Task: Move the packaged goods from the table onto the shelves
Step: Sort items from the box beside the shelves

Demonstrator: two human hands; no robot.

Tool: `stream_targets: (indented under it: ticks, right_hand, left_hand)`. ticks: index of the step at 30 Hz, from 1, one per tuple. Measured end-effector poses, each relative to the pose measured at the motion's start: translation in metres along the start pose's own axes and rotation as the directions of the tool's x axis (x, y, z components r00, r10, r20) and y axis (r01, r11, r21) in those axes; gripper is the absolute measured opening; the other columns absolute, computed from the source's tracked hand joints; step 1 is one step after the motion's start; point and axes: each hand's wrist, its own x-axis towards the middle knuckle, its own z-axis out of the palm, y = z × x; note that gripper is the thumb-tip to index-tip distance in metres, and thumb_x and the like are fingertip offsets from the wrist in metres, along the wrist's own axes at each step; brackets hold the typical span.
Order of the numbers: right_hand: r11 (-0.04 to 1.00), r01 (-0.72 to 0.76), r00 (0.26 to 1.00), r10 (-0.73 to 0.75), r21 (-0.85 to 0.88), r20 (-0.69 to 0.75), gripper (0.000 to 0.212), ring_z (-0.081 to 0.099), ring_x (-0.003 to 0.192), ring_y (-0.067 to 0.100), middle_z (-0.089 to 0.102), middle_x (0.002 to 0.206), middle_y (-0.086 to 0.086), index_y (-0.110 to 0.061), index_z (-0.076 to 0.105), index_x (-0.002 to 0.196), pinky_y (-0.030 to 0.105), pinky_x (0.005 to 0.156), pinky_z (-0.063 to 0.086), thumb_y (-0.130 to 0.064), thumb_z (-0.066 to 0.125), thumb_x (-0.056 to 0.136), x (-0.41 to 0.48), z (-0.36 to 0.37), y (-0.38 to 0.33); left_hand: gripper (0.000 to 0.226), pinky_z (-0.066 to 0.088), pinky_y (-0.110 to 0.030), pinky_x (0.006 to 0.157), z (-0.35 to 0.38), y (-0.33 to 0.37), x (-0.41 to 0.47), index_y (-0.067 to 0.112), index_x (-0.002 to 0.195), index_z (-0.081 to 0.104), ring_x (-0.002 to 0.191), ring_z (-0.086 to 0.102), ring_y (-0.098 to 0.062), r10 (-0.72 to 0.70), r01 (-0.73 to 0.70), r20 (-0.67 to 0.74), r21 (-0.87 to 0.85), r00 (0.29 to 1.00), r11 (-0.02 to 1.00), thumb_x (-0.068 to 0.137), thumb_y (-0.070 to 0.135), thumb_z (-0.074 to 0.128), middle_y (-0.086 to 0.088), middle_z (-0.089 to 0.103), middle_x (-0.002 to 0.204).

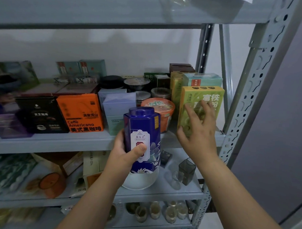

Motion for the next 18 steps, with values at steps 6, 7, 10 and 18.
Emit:
stream_targets:
  ticks: [6,7,10,18]
  right_hand:
    - [0.99,0.024,1.0,-0.022,0.138,-0.021,0.058,0.013,0.152,0.033,0.03,0.156,0.017,-0.02,0.054,0.143,0.052,0.121,0.019,-0.043,0.055,0.09,-0.004,0.015,-0.024]
    - [0.987,0.015,1.0,-0.011,0.161,-0.026,0.057,0.015,0.152,0.033,0.031,0.155,0.017,-0.02,0.055,0.142,0.051,0.122,0.019,-0.042,0.057,0.09,-0.004,0.017,-0.027]
    - [0.98,0.01,0.998,0.002,0.198,-0.055,0.052,0.029,0.145,0.032,0.038,0.149,0.015,-0.017,0.059,0.138,0.052,0.118,0.027,-0.032,0.063,0.088,-0.006,0.021,-0.036]
    - [0.738,-0.24,0.852,-0.151,0.631,0.501,0.062,0.047,0.132,0.0,0.048,0.143,-0.017,-0.05,0.039,0.144,0.038,0.108,0.047,-0.061,0.059,0.086,-0.004,0.02,-0.099]
  left_hand:
    - [0.078,0.06,-0.028,0.074,-0.019,0.01,-0.008,0.039,0.127,0.052,0.104,0.072,-0.013,0.028,-0.027,-0.057,0.016,0.998,0.999,0.058,0.051,0.084,0.012,0.072,0.116]
    - [0.079,0.06,-0.028,0.074,-0.023,0.01,-0.009,0.036,0.129,0.051,0.105,0.072,-0.014,0.031,-0.03,-0.075,0.01,0.997,0.999,0.058,0.049,0.083,0.011,0.073,0.116]
    - [0.081,0.061,-0.033,0.076,-0.037,0.01,-0.015,0.031,0.131,0.051,0.106,0.072,-0.019,0.028,-0.029,-0.138,-0.005,0.99,1.0,0.059,0.048,0.083,0.006,0.073,0.118]
    - [0.091,0.06,-0.048,0.088,-0.05,0.013,-0.027,0.034,0.139,0.046,0.112,0.069,-0.02,0.072,-0.054,-0.183,0.101,0.981,0.993,0.06,0.053,0.087,0.005,0.069,0.125]
